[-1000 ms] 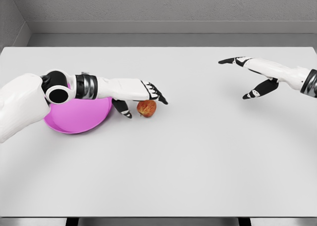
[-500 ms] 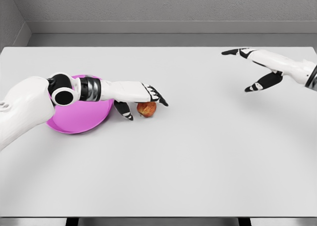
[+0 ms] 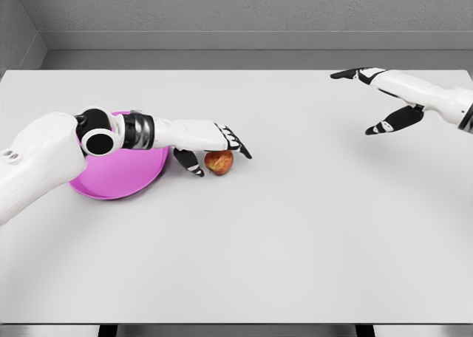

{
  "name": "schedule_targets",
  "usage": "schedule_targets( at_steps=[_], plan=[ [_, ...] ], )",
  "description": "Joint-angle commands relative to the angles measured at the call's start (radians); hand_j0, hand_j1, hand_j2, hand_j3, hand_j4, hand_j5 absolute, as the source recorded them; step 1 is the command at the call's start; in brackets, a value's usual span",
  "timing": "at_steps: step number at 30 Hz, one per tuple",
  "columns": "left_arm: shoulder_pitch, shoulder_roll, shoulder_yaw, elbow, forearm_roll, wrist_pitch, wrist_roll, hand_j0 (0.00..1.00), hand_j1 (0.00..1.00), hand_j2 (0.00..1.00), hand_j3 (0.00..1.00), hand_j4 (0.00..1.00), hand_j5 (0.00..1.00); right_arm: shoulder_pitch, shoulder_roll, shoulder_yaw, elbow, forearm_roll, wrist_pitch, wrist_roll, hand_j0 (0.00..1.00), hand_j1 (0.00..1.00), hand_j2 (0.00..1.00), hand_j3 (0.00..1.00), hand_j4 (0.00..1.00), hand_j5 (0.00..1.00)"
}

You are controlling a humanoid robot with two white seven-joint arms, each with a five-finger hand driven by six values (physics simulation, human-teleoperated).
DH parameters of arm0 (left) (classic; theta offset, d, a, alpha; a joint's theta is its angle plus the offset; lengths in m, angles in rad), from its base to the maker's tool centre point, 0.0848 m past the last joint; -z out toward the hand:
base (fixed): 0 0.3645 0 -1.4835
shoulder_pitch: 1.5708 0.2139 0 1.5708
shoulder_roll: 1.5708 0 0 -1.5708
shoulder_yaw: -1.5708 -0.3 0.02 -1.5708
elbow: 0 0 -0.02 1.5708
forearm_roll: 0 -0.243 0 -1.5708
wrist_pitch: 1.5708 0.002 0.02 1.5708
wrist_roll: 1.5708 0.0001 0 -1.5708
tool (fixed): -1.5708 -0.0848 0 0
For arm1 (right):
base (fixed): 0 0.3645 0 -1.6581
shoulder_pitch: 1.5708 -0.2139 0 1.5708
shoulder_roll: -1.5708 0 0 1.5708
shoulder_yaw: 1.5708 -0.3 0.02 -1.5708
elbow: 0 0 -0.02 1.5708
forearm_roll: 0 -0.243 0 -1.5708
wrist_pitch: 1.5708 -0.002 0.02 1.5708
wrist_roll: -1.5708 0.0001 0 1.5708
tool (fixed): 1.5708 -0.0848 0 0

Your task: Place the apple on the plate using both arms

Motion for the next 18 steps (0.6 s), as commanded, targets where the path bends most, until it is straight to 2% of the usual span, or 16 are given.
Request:
schedule_targets(
  at_steps=[1, 4, 11, 15, 18],
  plan=[
    [0.0, -0.001, 0.001, 0.0, 0.006, 0.002, 0.0, 0.87, 0.87, 0.87, 0.87, 0.87, 0.87, 0.0, -0.008, 0.0, -0.002, -0.008, 0.003, 0.0, 1.0, 1.0, 1.0, 1.0, 1.0, 1.0],
    [0.0, -0.001, 0.0, 0.0, 0.002, 0.002, -0.001, 0.82, 0.82, 0.82, 0.82, 0.82, 0.82, 0.0, -0.008, 0.0, -0.002, -0.008, 0.003, 0.0, 1.0, 1.0, 1.0, 1.0, 1.0, 1.0],
    [0.006, -0.001, 0.0, 0.0, 0.0, 0.002, -0.003, 0.65, 0.65, 0.65, 0.65, 0.65, 0.65, 0.0, -0.009, 0.0, -0.002, -0.009, 0.003, 0.0, 1.0, 1.0, 1.0, 1.0, 1.0, 1.0],
    [0.008, 0.002, 0.0, -0.001, 0.0, 0.002, -0.003, 0.47, 0.47, 0.47, 0.47, 0.47, 0.47, 0.0, -0.009, 0.0, -0.002, -0.011, 0.003, 0.0, 1.0, 1.0, 1.0, 1.0, 1.0, 1.0],
    [0.006, 0.006, 0.0, -0.001, 0.0, 0.002, -0.003, 0.4, 0.4, 0.4, 0.4, 0.4, 0.4, 0.0, -0.009, 0.0, -0.002, -0.011, 0.003, 0.0, 1.0, 1.0, 1.0, 1.0, 1.0, 1.0]
  ],
)
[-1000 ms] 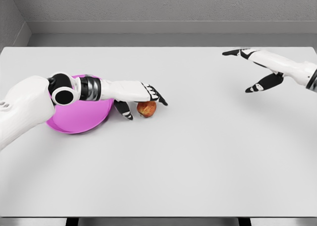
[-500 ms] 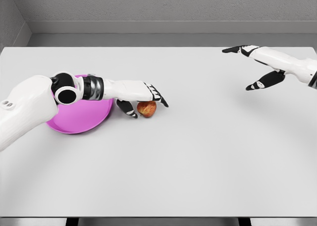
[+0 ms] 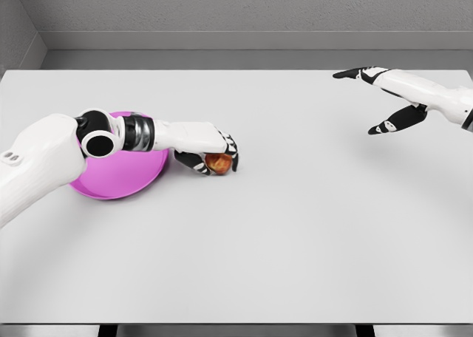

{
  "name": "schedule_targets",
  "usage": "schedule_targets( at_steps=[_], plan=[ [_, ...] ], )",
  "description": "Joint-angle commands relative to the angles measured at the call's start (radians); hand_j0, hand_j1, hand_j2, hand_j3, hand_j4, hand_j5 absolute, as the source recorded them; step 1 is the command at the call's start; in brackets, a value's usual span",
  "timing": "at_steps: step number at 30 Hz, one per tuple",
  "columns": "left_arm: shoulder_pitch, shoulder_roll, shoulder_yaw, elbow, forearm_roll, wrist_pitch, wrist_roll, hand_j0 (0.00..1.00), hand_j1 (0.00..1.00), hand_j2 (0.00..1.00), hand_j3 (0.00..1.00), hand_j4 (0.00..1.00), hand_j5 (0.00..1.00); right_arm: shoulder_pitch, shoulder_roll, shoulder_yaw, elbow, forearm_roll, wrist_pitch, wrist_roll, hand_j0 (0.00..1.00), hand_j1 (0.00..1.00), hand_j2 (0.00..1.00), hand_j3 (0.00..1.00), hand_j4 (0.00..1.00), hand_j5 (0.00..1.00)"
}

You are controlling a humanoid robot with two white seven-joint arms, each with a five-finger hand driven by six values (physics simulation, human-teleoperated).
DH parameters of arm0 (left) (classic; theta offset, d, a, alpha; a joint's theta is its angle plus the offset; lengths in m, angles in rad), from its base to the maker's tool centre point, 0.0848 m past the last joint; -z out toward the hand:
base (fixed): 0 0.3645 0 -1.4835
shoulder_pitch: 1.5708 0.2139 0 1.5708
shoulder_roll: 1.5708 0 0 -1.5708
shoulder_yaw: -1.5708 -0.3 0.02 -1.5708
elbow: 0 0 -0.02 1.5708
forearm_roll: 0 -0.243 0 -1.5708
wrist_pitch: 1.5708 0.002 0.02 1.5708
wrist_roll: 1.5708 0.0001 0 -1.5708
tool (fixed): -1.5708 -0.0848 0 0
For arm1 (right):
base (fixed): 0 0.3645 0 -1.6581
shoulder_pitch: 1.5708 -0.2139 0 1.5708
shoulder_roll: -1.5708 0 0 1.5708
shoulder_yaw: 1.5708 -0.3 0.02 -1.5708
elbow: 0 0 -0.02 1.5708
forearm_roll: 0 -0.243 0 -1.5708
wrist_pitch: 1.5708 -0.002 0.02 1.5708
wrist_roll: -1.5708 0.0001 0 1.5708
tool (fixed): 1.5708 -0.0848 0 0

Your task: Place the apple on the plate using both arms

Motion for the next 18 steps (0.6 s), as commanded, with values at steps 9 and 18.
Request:
schedule_targets(
  at_steps=[9, 18],
  plan=[
    [-0.025, 0.116, 0.013, -0.081, 0.058, 0.001, 0.01, 0.24, 0.24, 0.24, 0.24, 0.24, 0.24, 0.0, -0.004, -0.001, 0.0, -0.008, 0.003, 0.0, 1.0, 1.0, 1.0, 1.0, 1.0, 1.0],
    [-0.017, 0.46, 0.042, -0.26, 0.207, 0.001, 0.008, 0.25, 0.25, 0.25, 0.25, 0.25, 0.25, 0.0, -0.005, 0.0, 0.0, -0.006, 0.003, 0.0, 1.0, 1.0, 1.0, 1.0, 1.0, 1.0]
  ],
)
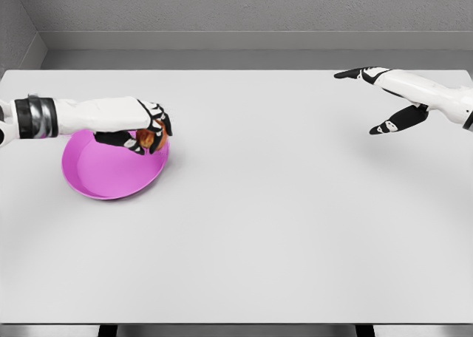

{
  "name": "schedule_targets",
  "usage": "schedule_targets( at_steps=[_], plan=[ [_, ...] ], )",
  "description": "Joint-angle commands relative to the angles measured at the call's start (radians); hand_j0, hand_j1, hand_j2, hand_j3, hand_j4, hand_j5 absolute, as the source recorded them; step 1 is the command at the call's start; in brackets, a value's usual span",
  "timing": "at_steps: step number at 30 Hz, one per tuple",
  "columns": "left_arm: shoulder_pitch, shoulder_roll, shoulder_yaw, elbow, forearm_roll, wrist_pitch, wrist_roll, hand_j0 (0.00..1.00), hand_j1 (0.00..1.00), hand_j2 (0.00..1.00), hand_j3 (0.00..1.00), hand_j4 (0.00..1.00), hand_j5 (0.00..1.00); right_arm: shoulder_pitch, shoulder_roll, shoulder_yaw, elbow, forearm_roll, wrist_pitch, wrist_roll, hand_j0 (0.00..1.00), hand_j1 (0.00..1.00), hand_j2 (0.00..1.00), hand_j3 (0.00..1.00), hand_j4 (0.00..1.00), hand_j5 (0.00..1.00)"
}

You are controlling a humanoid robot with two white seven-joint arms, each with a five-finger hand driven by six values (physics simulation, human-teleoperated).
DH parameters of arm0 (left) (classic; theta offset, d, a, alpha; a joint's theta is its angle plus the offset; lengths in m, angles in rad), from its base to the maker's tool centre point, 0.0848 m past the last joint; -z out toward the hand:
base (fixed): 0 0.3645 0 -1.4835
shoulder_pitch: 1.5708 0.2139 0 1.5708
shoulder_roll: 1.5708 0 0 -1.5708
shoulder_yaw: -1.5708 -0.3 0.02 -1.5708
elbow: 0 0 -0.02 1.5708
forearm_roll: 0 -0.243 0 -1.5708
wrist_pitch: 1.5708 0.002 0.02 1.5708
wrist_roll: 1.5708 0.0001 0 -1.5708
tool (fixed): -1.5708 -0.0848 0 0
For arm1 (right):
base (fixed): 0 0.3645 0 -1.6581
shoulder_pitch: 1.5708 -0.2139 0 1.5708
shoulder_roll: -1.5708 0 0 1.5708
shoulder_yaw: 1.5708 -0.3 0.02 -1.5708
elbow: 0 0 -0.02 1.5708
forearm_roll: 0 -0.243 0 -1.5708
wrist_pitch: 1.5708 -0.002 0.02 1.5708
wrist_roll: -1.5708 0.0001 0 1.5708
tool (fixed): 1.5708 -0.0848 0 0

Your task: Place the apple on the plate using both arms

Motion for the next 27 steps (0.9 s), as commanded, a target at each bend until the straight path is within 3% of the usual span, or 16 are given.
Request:
schedule_targets(
  at_steps=[1, 3, 5, 7, 15, 16, 22, 25, 27],
  plan=[
    [0.002, 0.053, 0.006, -0.003, 0.014, 0.002, 0.0, 0.26, 0.26, 0.26, 0.26, 0.26, 0.26, 0.0, -0.001, -0.001, 0.0, -0.008, 0.003, 0.0, 1.0, 1.0, 1.0, 1.0, 1.0, 1.0],
    [0.006, 0.038, 0.005, 0.063, 0.008, 0.002, -0.005, 0.3, 0.3, 0.3, 0.3, 0.3, 0.3, 0.0, -0.001, -0.001, 0.0, -0.008, 0.003, 0.0, 1.0, 1.0, 1.0, 1.0, 1.0, 1.0],
    [0.006, -0.025, 0.005, 0.209, -0.006, 0.002, -0.006, 0.38, 0.38, 0.38, 0.38, 0.38, 0.38, 0.002, -0.001, -0.001, 0.0, -0.008, 0.003, 0.0, 1.0, 1.0, 1.0, 1.0, 1.0, 1.0],
    [0.012, -0.09, 0.005, 0.301, -0.049, 0.002, -0.006, 0.44, 0.44, 0.44, 0.44, 0.44, 0.44, 0.002, -0.001, 0.001, 0.0, -0.008, 0.003, 0.0, 1.0, 1.0, 1.0, 1.0, 1.0, 1.0],
    [0.034, -0.08, 0.006, 0.301, -0.041, 0.002, 0.0, 0.97, 0.97, 0.97, 0.97, 0.97, 0.97, 0.002, -0.001, -0.001, 0.0, -0.006, 0.003, 0.0, 1.0, 1.0, 1.0, 1.0, 1.0, 1.0],
    [0.034, -0.079, 0.006, 0.301, -0.041, 0.002, 0.001, 1.0, 1.0, 1.0, 1.0, 1.0, 1.0, 0.008, -0.001, -0.001, 0.0, -0.006, 0.003, 0.0, 1.0, 1.0, 1.0, 1.0, 1.0, 1.0],
    [0.028, -0.048, 0.013, 0.302, -0.021, 0.002, 0.004, 1.0, 1.0, 1.0, 1.0, 1.0, 1.0, 0.011, -0.001, -0.001, 0.0, -0.006, 0.003, 0.0, 1.0, 1.0, 1.0, 1.0, 1.0, 1.0],
    [0.031, 0.031, 0.095, 0.307, 0.04, 0.002, 0.004, 1.0, 1.0, 1.0, 1.0, 1.0, 1.0, 0.012, -0.001, -0.002, 0.0, -0.006, 0.003, 0.0, 1.0, 1.0, 1.0, 1.0, 1.0, 1.0],
    [0.031, 0.055, 0.106, 0.353, 0.037, 0.002, 0.001, 1.0, 1.0, 1.0, 1.0, 1.0, 1.0, 0.014, -0.001, -0.004, 0.0, -0.006, 0.003, 0.0, 1.0, 1.0, 1.0, 1.0, 1.0, 1.0]
  ],
)
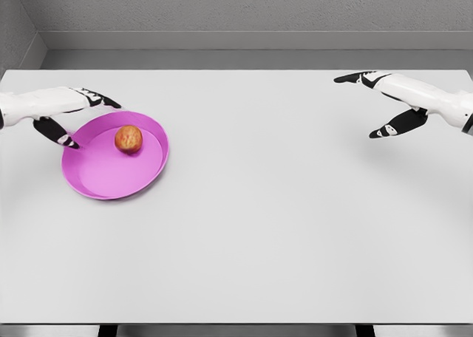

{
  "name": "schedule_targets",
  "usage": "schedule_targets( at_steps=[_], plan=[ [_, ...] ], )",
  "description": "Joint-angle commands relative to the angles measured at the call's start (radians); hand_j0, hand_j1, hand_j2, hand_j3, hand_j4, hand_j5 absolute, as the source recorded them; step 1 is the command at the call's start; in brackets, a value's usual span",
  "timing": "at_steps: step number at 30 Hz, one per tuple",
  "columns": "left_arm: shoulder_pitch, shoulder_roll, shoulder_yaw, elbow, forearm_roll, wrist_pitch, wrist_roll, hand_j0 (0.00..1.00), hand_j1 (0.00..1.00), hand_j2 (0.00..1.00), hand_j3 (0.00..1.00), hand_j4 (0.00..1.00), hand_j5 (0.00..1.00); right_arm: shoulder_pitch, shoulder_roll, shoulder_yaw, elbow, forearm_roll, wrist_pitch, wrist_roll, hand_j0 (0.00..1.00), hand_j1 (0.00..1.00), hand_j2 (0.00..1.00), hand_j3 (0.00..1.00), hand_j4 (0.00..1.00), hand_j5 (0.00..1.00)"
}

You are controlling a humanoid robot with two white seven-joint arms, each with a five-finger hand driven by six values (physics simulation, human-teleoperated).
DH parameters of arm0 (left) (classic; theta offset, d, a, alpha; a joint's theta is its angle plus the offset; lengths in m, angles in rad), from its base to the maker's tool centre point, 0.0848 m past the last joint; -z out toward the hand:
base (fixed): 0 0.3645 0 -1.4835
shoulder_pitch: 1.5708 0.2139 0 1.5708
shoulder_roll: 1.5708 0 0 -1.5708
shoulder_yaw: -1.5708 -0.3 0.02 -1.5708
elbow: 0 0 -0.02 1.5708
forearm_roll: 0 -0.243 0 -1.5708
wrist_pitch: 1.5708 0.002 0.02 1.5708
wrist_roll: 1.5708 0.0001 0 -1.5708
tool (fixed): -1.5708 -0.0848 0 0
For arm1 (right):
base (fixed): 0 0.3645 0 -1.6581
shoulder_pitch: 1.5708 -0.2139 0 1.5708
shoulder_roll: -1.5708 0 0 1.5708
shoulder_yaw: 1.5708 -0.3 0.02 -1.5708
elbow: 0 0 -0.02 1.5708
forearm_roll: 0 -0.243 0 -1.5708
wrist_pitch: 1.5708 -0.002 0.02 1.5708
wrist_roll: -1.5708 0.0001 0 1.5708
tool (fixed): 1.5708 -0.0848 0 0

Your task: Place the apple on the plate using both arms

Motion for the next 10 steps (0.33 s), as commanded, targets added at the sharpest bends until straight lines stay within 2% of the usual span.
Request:
schedule_targets(
  at_steps=[1, 3, 4, 10],
  plan=[
    [0.002, 0.023, 0.042, 0.075, 0.025, 0.002, -0.001, 1.0, 1.0, 1.0, 1.0, 1.0, 1.0, 0.0, -0.001, -0.002, 0.0, -0.006, 0.003, 0.0, 1.0, 1.0, 1.0, 1.0, 1.0, 1.0],
    [0.0, -0.008, 0.045, 0.194, 0.029, 0.002, -0.001, 1.0, 1.0, 1.0, 1.0, 1.0, 1.0, 0.0, -0.001, -0.002, 0.001, -0.006, 0.003, 0.0, 1.0, 1.0, 1.0, 1.0, 1.0, 1.0],
    [-0.002, -0.008, 0.046, 0.219, 0.029, 0.002, -0.001, 1.0, 1.0, 1.0, 1.0, 1.0, 1.0, 0.002, -0.001, -0.002, 0.001, -0.005, 0.003, 0.0, 1.0, 1.0, 1.0, 1.0, 1.0, 1.0],
    [0.002, -0.015, 0.059, 0.228, 0.027, 0.002, -0.001, 1.0, 1.0, 1.0, 1.0, 1.0, 1.0, 0.002, -0.022, -0.005, 0.001, -0.005, 0.003, 0.0, 1.0, 1.0, 1.0, 1.0, 1.0, 1.0]
  ],
)
